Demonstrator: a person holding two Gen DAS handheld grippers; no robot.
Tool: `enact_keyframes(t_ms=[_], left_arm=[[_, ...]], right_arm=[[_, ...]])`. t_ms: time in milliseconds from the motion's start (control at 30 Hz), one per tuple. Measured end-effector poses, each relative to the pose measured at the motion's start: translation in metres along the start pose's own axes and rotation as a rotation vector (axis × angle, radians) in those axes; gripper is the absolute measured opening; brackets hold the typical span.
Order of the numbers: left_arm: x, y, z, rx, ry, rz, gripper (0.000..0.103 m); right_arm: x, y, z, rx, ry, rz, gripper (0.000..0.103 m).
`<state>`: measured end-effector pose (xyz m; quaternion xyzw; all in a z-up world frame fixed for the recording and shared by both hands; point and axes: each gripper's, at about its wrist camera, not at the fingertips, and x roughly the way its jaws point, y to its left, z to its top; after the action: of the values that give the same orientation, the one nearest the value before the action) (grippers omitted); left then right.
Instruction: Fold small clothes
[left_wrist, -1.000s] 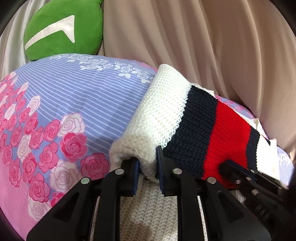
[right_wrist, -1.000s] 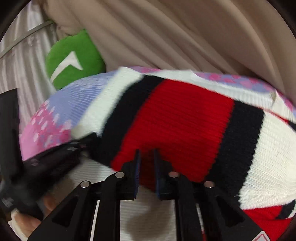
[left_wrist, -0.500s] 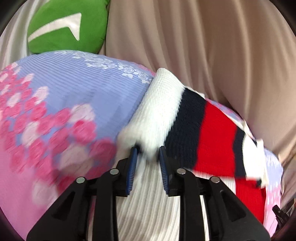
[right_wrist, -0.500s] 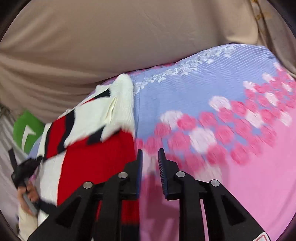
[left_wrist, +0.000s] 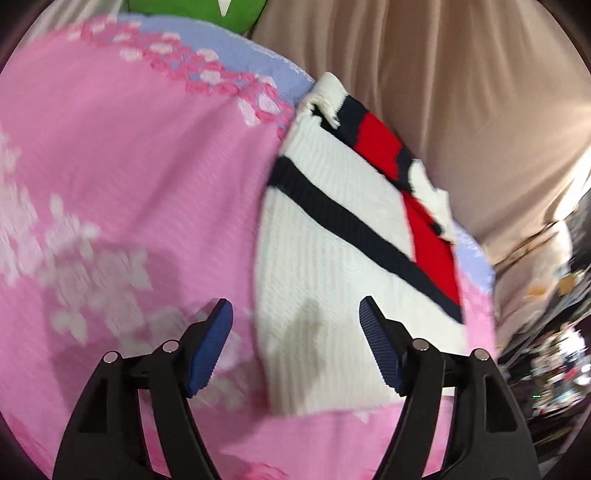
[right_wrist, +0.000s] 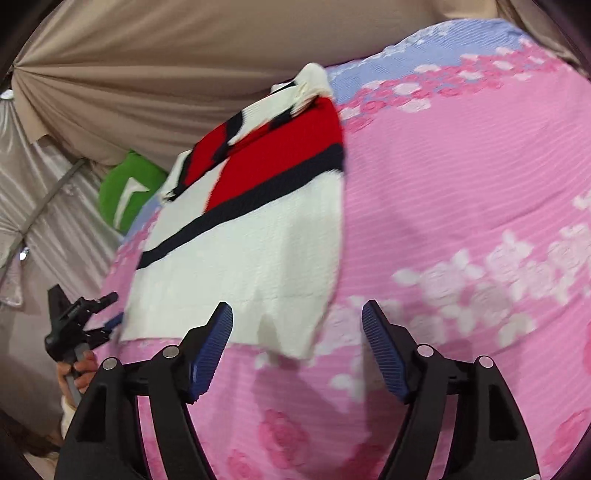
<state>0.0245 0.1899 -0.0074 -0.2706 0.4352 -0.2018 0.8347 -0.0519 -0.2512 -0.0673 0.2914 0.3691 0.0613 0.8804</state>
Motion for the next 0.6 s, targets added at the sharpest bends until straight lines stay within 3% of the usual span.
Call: enact_keyframes(t_ms=[67,167,200,267,300,333,500,600], left_arm=[[0.005,0.001,-0.007,-0.045,0.008,-0.071,0.069],[0.009,-0.008,-0.009,-0.026,-0.017,-0.062,0.065],[0.014,-0.013,-0.008,-0.025,-0.011,-0.07,0.057],[0.023,-0.016,-0.006,-0.026,0.031,-0.083,0.019],[0.026,-0.018,-0.005,-0.021,0.036,-0.067,0.007],[0.026,-0.022,-0.006,-0.012,0.028,-0.044,0.007],[-0.022,-0.047,-0.009,0.091,-0.088,-0.042,0.006],[-0.063,-0.064,-0.017,0.153,-0.135,-0.095,0.006]], right_arm=[[0.001,0.007,-0.001,-0.004,0.001,0.021,0.072],[0.01,0.01,0.002,0.06,0.006,0.095,0.073],[0.012,0.012,0.003,0.061,0.005,0.101,0.072],[0.017,0.016,0.006,0.069,0.003,0.105,0.056],[0.021,0.018,0.005,0.067,0.016,0.11,0.03],[0.024,0.02,0.005,0.065,0.024,0.11,0.014],[-0.014,0.038,-0.003,-0.013,-0.131,0.108,0.011],[-0.057,0.049,-0.011,-0.059,-0.24,0.15,0.01]])
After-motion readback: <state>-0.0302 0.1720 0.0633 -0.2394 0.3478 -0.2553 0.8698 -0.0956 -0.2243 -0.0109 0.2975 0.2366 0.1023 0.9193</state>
